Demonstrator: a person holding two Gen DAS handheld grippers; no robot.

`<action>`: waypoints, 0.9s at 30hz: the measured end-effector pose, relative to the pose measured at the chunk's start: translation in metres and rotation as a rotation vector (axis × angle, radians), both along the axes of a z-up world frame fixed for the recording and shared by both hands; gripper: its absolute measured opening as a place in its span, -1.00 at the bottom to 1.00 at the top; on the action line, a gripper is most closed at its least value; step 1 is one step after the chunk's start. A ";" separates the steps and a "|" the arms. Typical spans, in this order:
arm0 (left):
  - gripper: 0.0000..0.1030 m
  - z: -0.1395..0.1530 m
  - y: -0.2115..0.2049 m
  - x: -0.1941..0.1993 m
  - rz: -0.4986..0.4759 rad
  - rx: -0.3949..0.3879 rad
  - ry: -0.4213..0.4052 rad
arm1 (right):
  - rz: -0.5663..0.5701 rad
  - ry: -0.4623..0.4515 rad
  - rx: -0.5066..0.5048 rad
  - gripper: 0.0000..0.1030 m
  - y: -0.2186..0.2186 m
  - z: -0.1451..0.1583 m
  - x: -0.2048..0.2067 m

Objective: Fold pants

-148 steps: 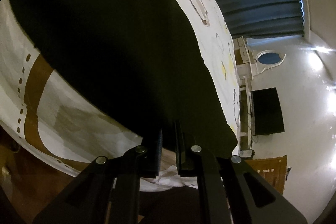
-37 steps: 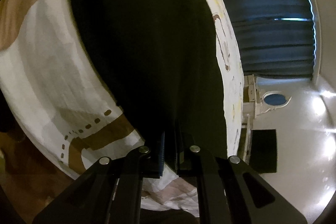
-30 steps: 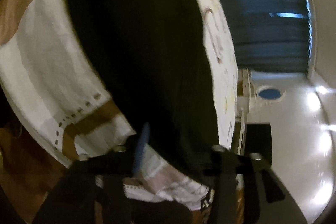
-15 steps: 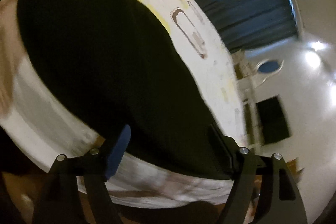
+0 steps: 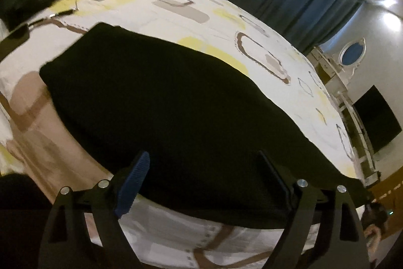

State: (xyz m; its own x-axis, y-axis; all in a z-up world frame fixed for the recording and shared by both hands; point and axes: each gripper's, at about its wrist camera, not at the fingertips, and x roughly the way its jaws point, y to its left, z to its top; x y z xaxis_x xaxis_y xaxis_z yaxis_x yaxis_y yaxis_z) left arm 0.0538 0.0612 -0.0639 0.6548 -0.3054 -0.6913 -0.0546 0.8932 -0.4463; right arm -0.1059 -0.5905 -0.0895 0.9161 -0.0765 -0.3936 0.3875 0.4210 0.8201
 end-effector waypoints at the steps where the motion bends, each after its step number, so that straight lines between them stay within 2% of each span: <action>1: 0.67 0.000 0.004 -0.001 0.004 0.009 -0.008 | 0.006 0.004 -0.011 -0.83 0.003 0.003 0.001; 7: 0.67 0.007 0.015 -0.001 -0.016 0.040 -0.054 | 0.045 0.036 -0.082 -0.83 0.023 0.022 0.008; 9: 0.67 0.014 0.018 -0.004 -0.045 0.040 -0.101 | 0.063 0.039 -0.101 -0.83 0.031 0.029 0.010; 12: 0.67 0.019 0.024 -0.004 -0.048 0.100 -0.140 | 0.098 0.044 -0.137 -0.83 0.051 0.039 0.018; 20: 0.67 -0.001 0.034 0.005 -0.066 0.150 -0.105 | 0.229 0.063 -0.236 -0.83 0.109 0.059 0.050; 24: 0.67 -0.021 0.034 0.003 -0.074 0.202 -0.071 | 0.301 0.076 -0.247 -0.83 0.139 0.060 0.065; 27: 0.67 -0.023 0.035 0.001 -0.073 0.197 -0.090 | 0.346 0.088 -0.254 -0.83 0.163 0.057 0.074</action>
